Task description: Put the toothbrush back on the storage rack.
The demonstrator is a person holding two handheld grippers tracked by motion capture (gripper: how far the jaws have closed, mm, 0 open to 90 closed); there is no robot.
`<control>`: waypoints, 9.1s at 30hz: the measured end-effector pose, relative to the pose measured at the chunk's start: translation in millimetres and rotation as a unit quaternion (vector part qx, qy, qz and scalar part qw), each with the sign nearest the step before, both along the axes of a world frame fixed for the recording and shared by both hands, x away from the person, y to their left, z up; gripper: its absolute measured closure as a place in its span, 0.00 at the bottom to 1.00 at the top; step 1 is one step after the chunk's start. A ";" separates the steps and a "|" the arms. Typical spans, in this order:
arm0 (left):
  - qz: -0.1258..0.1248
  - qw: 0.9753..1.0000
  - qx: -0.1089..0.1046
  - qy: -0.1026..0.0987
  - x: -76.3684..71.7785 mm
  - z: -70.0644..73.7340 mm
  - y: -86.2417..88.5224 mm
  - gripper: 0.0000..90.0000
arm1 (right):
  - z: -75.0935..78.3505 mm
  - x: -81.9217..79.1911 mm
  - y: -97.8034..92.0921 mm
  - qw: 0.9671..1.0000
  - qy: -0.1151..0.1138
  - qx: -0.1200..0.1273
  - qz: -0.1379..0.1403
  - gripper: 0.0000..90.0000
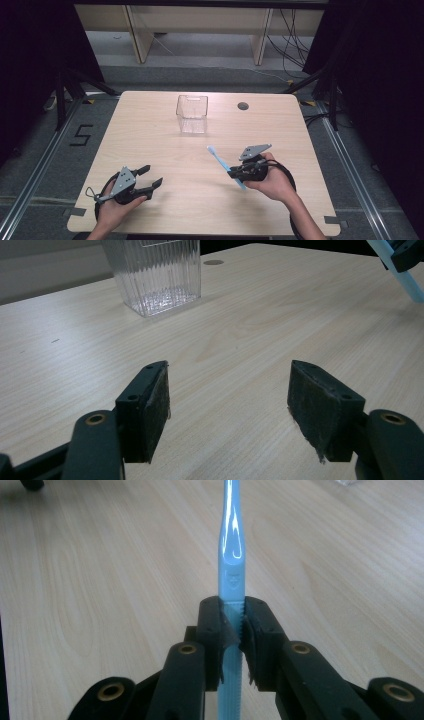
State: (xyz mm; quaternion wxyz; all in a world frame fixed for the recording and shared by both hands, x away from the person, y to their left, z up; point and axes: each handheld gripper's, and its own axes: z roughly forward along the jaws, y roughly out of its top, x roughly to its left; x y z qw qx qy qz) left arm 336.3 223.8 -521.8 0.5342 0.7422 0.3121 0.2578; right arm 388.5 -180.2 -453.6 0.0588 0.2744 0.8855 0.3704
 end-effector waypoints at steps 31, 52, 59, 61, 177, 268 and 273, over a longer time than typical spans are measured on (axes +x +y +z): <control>0.006 0.999 -0.040 -0.008 -0.3 8.3 2.4 0.39 | -21.7 -15.1 -7.0 0.974 -0.104 0.166 -0.116 0.88; -0.039 0.991 -0.124 0.012 17.5 42.1 -22.3 0.44 | -26.1 -22.3 13.6 0.953 -0.134 0.229 -0.147 0.88; -0.051 0.992 -0.119 0.004 25.8 55.4 -33.4 0.45 | -27.7 -21.0 19.9 0.949 -0.144 0.235 -0.156 0.88; -0.054 0.991 -0.120 0.002 27.8 59.4 -37.1 0.46 | -27.1 -22.1 22.4 0.947 -0.146 0.237 -0.162 0.88; -0.082 0.990 -0.106 -0.037 87.9 102.2 -86.2 0.95 | -45.3 -31.2 6.3 0.932 -0.186 0.190 -0.248 0.60; 0.001 0.988 -0.109 -0.104 180.0 143.3 -60.5 0.95 | -58.1 -34.8 -4.5 0.926 -0.191 0.186 -0.268 0.51; 0.008 0.989 -0.109 -0.101 183.4 141.7 -57.1 0.95 | -58.0 -34.5 -4.9 0.926 -0.197 0.181 -0.268 0.51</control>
